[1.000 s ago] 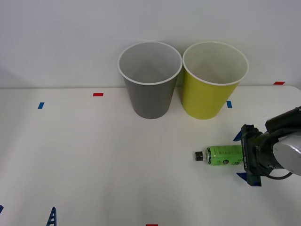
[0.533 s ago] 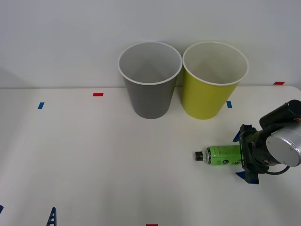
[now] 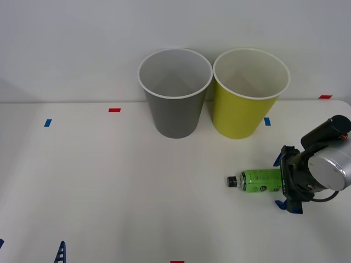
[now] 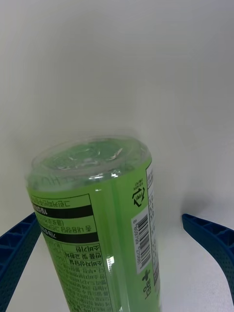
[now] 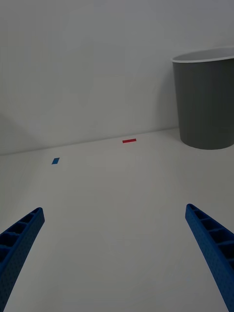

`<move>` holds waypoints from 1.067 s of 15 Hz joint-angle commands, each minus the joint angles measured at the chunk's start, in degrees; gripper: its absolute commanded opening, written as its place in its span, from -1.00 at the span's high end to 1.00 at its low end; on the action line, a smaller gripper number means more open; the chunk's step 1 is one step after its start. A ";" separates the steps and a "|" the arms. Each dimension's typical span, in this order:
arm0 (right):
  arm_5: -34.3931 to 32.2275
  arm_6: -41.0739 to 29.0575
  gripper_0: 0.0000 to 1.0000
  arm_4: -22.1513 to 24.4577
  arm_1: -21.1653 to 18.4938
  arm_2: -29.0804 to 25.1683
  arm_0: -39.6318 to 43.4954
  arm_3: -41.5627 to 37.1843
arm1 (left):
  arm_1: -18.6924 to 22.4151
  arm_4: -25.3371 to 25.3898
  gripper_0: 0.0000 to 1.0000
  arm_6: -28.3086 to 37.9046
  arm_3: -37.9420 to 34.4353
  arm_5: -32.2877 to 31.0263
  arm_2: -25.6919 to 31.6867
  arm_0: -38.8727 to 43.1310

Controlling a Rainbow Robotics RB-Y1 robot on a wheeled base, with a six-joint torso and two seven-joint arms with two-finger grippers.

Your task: Put cans in the gray bin and PET bottles in the light green bin.

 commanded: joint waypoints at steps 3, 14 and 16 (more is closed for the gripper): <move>-0.03 0.25 -0.61 -0.10 -0.03 0.19 -0.65 1.32 | 0.00 0.00 -1.00 0.00 0.00 0.00 0.00 0.00; 0.06 2.45 1.00 2.63 0.05 0.36 -0.47 0.35 | 0.00 0.00 -1.00 0.00 0.00 0.00 0.00 0.00; 0.14 6.14 1.00 5.61 0.67 0.10 0.76 -2.02 | 0.00 0.00 -1.00 0.00 0.00 0.00 0.00 0.00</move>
